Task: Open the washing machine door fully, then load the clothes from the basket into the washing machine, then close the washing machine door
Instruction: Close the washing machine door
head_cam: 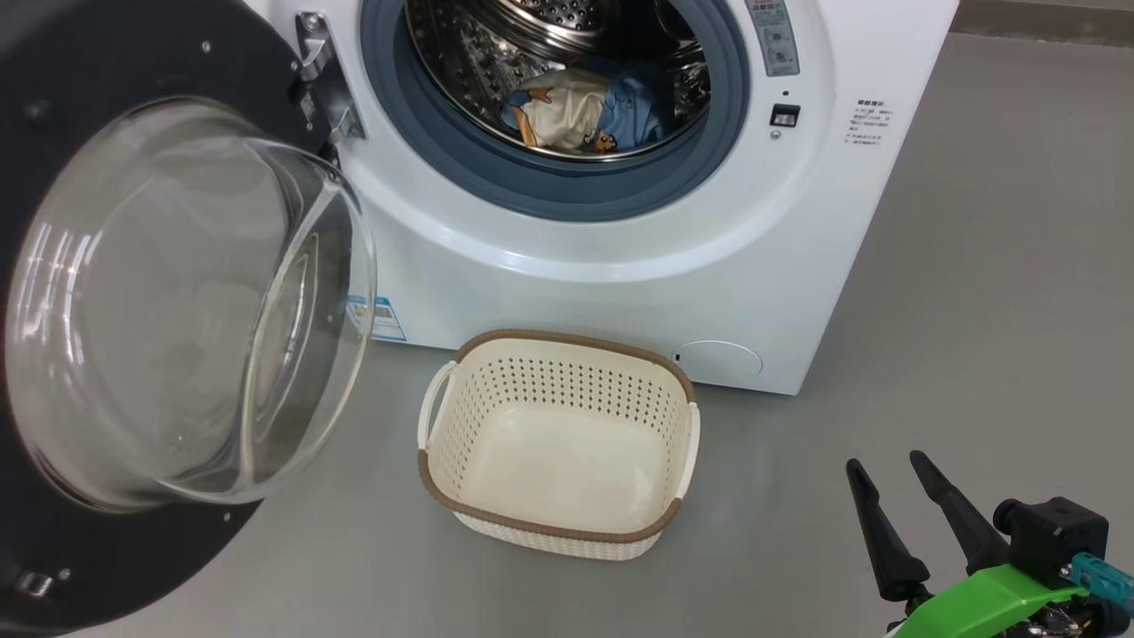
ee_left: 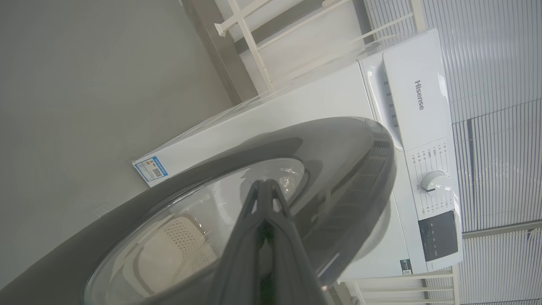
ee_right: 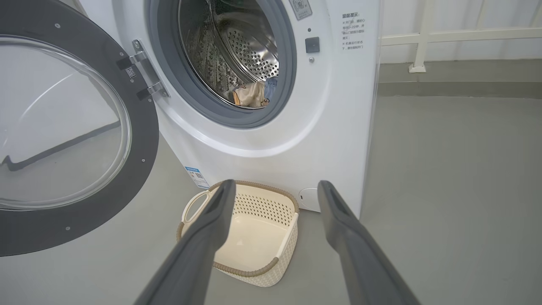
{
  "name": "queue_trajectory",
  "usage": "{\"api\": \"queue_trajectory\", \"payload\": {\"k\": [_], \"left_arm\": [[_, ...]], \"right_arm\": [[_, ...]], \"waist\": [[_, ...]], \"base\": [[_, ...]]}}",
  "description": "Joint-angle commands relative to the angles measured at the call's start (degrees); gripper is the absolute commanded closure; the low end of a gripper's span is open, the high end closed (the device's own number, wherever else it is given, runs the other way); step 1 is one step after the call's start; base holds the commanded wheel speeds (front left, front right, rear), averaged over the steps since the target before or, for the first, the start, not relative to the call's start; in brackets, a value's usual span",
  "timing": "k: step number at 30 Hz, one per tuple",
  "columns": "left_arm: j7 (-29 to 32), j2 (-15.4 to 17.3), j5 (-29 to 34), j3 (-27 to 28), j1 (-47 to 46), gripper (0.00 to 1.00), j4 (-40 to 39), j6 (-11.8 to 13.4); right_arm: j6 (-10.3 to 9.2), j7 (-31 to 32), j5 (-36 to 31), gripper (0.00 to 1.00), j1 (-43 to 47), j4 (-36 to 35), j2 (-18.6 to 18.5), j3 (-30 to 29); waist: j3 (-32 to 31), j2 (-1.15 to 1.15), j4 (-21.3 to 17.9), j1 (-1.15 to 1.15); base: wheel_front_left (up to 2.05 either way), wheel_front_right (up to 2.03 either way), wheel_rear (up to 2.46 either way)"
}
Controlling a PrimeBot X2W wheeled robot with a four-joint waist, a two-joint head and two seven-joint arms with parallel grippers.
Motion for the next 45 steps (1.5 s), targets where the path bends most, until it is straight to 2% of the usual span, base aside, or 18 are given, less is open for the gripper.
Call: {"api": "queue_trajectory", "payload": {"k": [1,8,13,23,28,39,45], "left_arm": [[1.77,2.22,-0.81,0.53,0.59,1.0,-2.78,0.63],[4.84,0.96,-1.99,-0.14,2.97,1.0,-8.18,2.12],[6.96,-0.18,-3.27,-0.16,5.5,1.0,-11.91,2.09],[9.76,-4.7,-6.42,-0.98,8.69,1.0,-19.71,1.67],[10.4,-7.95,-8.41,-1.54,9.21,1.0,-23.36,2.21],[10.85,-13.55,-11.05,-3.53,8.63,1.0,-26.64,3.02],[10.83,-15.44,-11.68,-4.45,7.83,1.0,-26.77,3.13]], "right_arm": [[0.25,-0.05,0.15,0.0,-2.28,-1.44,-0.86,1.12],[0.25,-0.05,0.16,0.0,-2.38,-1.67,-0.86,1.09],[0.25,-0.19,0.09,0.0,-2.37,-1.96,-0.76,0.71],[0.25,0.03,-0.09,0.0,-2.38,-2.25,-0.57,0.34],[0.25,0.05,-0.11,0.0,-2.62,-2.35,-0.48,0.51],[0.25,-0.42,0.07,0.0,-4.0,-2.64,-0.32,0.79],[0.25,-1.09,0.22,0.0,-4.87,-2.3,-0.12,0.84]], "waist": [[0.07,0.0,0.05,0.0],[0.47,0.0,0.02,0.0],[0.84,0.0,0.04,0.0],[0.8,0.0,0.56,0.0],[1.08,0.0,0.37,0.0],[2.77,0.0,-2.8,0.0],[4.04,0.0,-5.59,0.0]], "base": [[0.0,0.0,0.0],[0.0,0.0,0.0],[0.0,0.0,0.0],[0.0,0.0,0.0],[0.0,0.0,0.0],[0.0,0.0,0.0],[0.0,0.0,0.0]]}}
